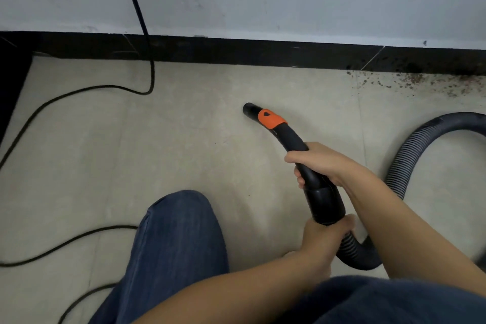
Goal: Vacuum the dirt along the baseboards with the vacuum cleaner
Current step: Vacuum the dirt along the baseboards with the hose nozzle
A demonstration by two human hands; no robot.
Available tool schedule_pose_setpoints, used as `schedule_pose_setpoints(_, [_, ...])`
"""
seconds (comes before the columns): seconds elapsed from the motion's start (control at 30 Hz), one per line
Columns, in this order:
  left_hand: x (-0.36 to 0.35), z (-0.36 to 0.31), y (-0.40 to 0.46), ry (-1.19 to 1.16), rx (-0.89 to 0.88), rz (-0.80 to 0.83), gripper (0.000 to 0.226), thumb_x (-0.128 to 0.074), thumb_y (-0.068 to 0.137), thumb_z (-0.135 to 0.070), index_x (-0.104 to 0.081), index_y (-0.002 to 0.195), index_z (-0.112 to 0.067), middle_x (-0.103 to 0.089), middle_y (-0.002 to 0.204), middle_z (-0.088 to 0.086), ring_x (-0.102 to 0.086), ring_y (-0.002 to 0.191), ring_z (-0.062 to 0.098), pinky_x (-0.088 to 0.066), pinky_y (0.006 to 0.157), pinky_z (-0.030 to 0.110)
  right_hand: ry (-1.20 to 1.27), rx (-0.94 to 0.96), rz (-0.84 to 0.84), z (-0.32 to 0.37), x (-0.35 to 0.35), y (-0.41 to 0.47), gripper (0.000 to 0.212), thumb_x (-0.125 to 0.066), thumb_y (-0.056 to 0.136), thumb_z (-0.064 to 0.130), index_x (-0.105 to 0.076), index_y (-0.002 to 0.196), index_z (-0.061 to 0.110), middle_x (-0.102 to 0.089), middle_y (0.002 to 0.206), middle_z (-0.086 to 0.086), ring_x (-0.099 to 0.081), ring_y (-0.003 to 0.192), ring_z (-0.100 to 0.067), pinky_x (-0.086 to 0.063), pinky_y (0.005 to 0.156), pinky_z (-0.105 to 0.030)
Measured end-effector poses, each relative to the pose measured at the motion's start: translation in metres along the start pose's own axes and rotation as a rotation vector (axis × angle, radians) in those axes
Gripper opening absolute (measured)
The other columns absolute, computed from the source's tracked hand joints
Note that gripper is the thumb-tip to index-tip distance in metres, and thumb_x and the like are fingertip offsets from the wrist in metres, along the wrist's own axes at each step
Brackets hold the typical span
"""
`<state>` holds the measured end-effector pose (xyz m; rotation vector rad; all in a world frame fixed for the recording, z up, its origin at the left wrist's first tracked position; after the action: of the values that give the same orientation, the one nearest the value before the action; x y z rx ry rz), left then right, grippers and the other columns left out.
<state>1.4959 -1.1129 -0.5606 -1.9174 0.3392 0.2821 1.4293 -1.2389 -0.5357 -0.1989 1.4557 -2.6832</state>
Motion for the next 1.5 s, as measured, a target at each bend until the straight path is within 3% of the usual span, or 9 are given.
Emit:
schedule_pose_setpoints(0.1, [-0.014, 0.015, -0.01, -0.06, 0.038, 0.027, 0.055, -0.077, 0.044, -0.035, -0.067, 0.094, -0.015, -0.072, 0.101, 0.007, -0.066, 0.102, 0.026, -0.05, 0.098, 0.043, -0.059, -0.047, 0.105, -0.011, -0.006, -0.011, 0.013, -0.058, 0.089, 0.01, -0.045, 0.091, 0.008, -0.052, 0.058, -0.011, -0.048, 0.047, -0.023, -0.045, 0.051, -0.03])
schedule_pose_setpoints(0.27, [-0.02, 0.031, -0.017, -0.055, 0.094, 0.035, 0.048, -0.076, 0.059, -0.036, -0.068, 0.101, -0.013, -0.072, 0.102, 0.003, -0.065, 0.096, 0.019, -0.051, 0.084, 0.029, -0.165, -0.078, 0.192, -0.02, -0.018, -0.021, 0.015, -0.057, 0.089, 0.011, -0.045, 0.097, 0.008, -0.052, 0.056, -0.01, -0.047, 0.045, -0.021, -0.045, 0.05, -0.028])
schedule_pose_setpoints(0.47, [-0.003, 0.021, -0.011, -0.116, 0.042, -0.002, 0.032, -0.073, 0.048, -0.027, -0.067, 0.076, -0.014, -0.069, 0.077, 0.002, -0.064, 0.089, 0.022, -0.051, 0.085, 0.035, -0.145, -0.027, 0.19, -0.01, -0.032, -0.012, 0.018, -0.057, 0.087, 0.013, -0.046, 0.099, 0.008, -0.053, 0.057, -0.008, -0.048, 0.047, -0.021, -0.046, 0.052, -0.03])
schedule_pose_setpoints(0.57, [-0.005, 0.02, -0.011, -0.067, 0.042, 0.04, 0.03, -0.072, 0.049, -0.024, -0.066, 0.077, -0.015, -0.07, 0.079, 0.001, -0.064, 0.092, 0.022, -0.051, 0.088, 0.034, -0.077, -0.029, 0.144, -0.015, -0.02, -0.014, 0.015, -0.058, 0.088, 0.012, -0.046, 0.095, 0.008, -0.053, 0.058, -0.009, -0.048, 0.047, -0.022, -0.046, 0.05, -0.029])
schedule_pose_setpoints(0.77, [-0.01, 0.027, 0.002, 0.269, 0.075, 0.115, 0.061, -0.076, 0.059, -0.033, -0.064, 0.113, -0.007, -0.07, 0.106, 0.011, -0.065, 0.104, 0.027, -0.053, 0.091, 0.036, 0.287, 0.012, -0.172, -0.049, 0.03, -0.028, 0.014, -0.059, 0.09, 0.011, -0.046, 0.089, 0.008, -0.051, 0.055, -0.01, -0.047, 0.043, -0.02, -0.045, 0.049, -0.029])
schedule_pose_setpoints(0.93, [-0.006, 0.013, 0.016, 0.535, 0.03, 0.137, 0.054, -0.078, 0.067, -0.03, -0.06, 0.116, -0.015, -0.069, 0.107, 0.01, -0.065, 0.101, 0.025, -0.053, 0.092, 0.04, 0.625, 0.042, -0.448, -0.076, 0.056, -0.035, 0.012, -0.059, 0.089, 0.01, -0.048, 0.089, 0.007, -0.051, 0.054, -0.008, -0.048, 0.039, -0.019, -0.048, 0.049, -0.03])
schedule_pose_setpoints(1.03, [-0.005, -0.008, 0.021, 0.625, -0.002, 0.196, 0.031, -0.076, 0.075, -0.023, -0.062, 0.101, -0.015, -0.069, 0.091, 0.01, -0.066, 0.084, 0.023, -0.054, 0.084, 0.036, 0.727, 0.05, -0.525, -0.076, 0.065, -0.034, 0.013, -0.059, 0.089, 0.01, -0.047, 0.088, 0.007, -0.05, 0.057, -0.009, -0.048, 0.041, -0.019, -0.049, 0.048, -0.03])
schedule_pose_setpoints(1.3, [-0.018, -0.057, 0.033, 0.691, 0.008, 0.298, 0.017, -0.068, 0.084, -0.019, -0.057, 0.096, -0.013, -0.066, 0.071, 0.008, -0.064, 0.061, 0.015, -0.052, 0.058, 0.022, 0.752, 0.092, -0.505, -0.047, 0.089, -0.021, 0.011, -0.058, 0.088, 0.01, -0.048, 0.088, 0.006, -0.052, 0.062, -0.009, -0.051, 0.045, -0.019, -0.052, 0.051, -0.03])
schedule_pose_setpoints(1.5, [-0.027, -0.05, 0.031, 0.614, -0.007, 0.252, 0.021, -0.068, 0.084, -0.019, -0.056, 0.1, -0.012, -0.066, 0.071, 0.008, -0.064, 0.061, 0.016, -0.052, 0.057, 0.023, 0.671, 0.073, -0.397, -0.041, 0.094, -0.01, 0.014, -0.06, 0.086, 0.012, -0.049, 0.093, 0.005, -0.053, 0.059, -0.009, -0.052, 0.04, -0.019, -0.053, 0.051, -0.029])
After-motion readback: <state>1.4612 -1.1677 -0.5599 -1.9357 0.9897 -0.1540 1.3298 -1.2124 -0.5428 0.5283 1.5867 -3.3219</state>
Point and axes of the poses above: each hand's wrist, its own y-axis towards the middle knuckle, its own x-axis out of the back of the hand, z = x × y, the point moved 2 cm from there along y, towards the middle knuckle
